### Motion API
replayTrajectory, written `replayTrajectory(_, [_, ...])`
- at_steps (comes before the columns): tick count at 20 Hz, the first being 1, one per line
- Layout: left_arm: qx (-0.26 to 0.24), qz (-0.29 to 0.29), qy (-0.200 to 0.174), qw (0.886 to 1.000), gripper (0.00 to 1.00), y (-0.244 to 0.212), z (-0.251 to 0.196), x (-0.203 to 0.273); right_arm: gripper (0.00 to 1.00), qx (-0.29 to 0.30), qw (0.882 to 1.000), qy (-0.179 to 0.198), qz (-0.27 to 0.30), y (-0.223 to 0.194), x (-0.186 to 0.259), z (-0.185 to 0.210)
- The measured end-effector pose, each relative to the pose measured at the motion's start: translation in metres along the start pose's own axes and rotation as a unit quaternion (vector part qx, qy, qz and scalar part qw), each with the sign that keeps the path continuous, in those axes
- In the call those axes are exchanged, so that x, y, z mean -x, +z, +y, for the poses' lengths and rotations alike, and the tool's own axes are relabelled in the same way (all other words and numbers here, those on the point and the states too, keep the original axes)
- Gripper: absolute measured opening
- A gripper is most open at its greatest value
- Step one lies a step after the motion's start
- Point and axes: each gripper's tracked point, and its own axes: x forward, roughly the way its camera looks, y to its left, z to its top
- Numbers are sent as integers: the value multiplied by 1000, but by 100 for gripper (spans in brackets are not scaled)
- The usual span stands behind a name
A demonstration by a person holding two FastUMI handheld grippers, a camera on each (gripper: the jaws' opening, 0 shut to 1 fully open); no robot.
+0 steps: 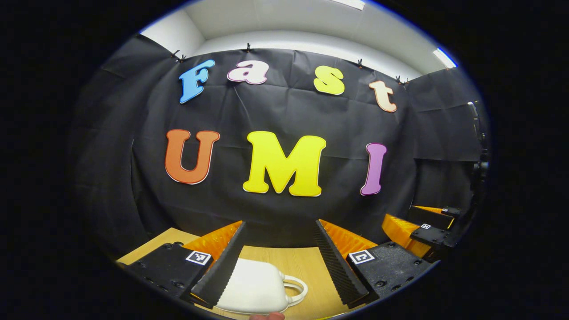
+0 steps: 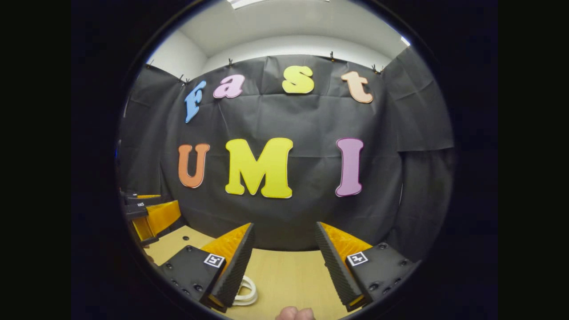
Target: First open the suitcase, pack the skin care products into it, and then close the suitcase.
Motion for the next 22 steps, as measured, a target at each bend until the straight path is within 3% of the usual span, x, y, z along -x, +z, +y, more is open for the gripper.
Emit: replayTrajectory(22, [14,14,-5,1000,96,-14,6,-1,81,9,1000,-18,2,-3,1,5])
